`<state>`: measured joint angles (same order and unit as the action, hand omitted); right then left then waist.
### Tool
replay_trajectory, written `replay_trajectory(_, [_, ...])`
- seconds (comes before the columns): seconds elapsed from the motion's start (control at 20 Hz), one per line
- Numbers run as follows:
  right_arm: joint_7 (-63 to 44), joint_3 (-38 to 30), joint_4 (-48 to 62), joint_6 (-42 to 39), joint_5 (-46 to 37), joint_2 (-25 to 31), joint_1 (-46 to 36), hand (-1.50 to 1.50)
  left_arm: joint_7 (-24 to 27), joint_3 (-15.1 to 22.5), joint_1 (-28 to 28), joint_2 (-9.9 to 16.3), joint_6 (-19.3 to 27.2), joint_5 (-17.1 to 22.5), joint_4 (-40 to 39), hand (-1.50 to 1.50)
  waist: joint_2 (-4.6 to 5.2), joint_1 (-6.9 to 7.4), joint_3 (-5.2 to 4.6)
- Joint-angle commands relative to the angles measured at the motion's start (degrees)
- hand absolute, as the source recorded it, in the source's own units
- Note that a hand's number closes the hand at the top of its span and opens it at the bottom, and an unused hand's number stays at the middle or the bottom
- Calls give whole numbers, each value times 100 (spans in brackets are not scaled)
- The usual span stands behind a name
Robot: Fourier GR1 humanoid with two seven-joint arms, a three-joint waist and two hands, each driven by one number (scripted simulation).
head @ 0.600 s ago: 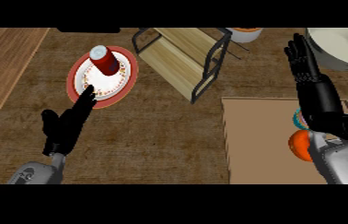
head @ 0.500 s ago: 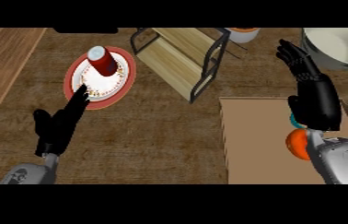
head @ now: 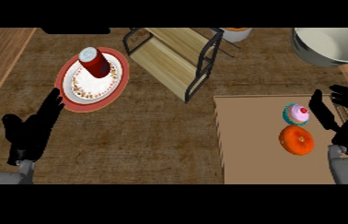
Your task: Pick the squash from the tray and place it in the tiered shelf
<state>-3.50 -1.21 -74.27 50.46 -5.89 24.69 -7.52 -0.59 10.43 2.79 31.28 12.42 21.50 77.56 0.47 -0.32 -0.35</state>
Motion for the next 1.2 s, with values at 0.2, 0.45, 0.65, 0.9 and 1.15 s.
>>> replay_trajectory(0.2, [-1952,862,518,1981,-2305,-1195,-158,-150,81,-109,-205,17,-143,40,47,0,-64,108,-7])
replay_trajectory(0.45, [-2835,444,1398,1314,-3182,-949,-7,-150,-125,-212,-46,120,-144,127,59,0,-42,48,-56])
replay_trajectory(0.65, [-3881,369,1621,316,-3597,-744,-112,-150,2,-138,-177,52,-163,74,103,0,-39,91,-77])
replay_trajectory(0.9, [-5010,877,1588,-1454,-3775,-581,-176,-150,-43,-128,-81,107,-207,37,67,0,-28,112,-76])
replay_trajectory(1.15, [-6317,1258,1205,-2980,-3984,-373,-526,-150,-117,-140,-108,117,-253,83,103,0,-75,163,-40])
